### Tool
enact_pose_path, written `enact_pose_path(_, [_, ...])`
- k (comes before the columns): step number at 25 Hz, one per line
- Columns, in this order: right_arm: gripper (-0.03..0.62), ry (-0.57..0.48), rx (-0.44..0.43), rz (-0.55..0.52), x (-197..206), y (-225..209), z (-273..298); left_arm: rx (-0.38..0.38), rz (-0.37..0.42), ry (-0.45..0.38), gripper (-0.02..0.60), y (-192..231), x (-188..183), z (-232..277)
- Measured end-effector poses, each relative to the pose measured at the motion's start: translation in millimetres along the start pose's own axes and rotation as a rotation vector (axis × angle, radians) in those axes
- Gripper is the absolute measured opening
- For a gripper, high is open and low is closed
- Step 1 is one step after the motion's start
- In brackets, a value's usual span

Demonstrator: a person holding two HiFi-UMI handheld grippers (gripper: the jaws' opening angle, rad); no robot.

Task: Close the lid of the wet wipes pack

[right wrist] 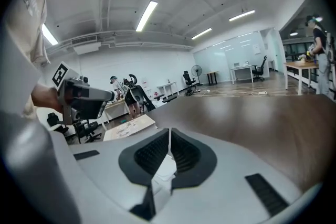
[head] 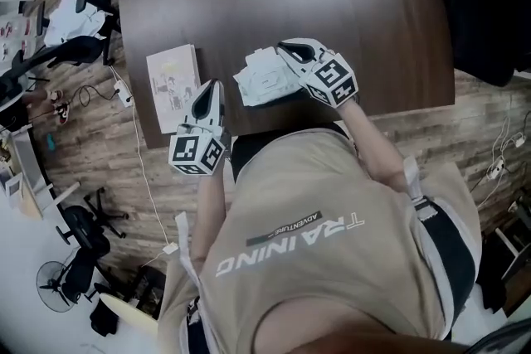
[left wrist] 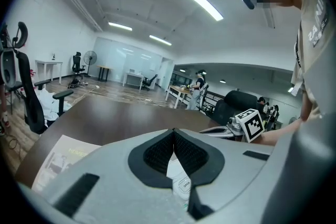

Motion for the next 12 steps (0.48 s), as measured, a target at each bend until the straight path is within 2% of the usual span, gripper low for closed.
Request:
enact_pose_path(4, [0.017,0.052,-0.023,0.006,6.6,-6.7,7.6,0.037,0.006,0.006,0.005,2.3,0.2,18.5])
enact_pose_path(7, [0.017,0.082,-0.034,0.06,11.1,-14.1,11.9,0.064,0.008,0.018,0.005,5.3,4.3,31.3])
enact_pose_path(9, [0.017,0.102,-0.062,0.104,18.7,-17.8,17.9,0.067,-0.008,0.03,0.005,7.4,12.0,38.4])
enact_pose_path(12, [0.017,0.17,-0.118,0.111,34.2,-22.2,30.8,0.059,-0.049,0.027,0.005,7.4,20.9,45.4])
Point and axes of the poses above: the fingertips, and each gripper's own axes: z forward along the fingers, y to its left, x out of its underside, the point moved 4 cm from there along -z, backward along the fingers, and after that the axes turned 2 degrees about z, right-handed, at the moved point
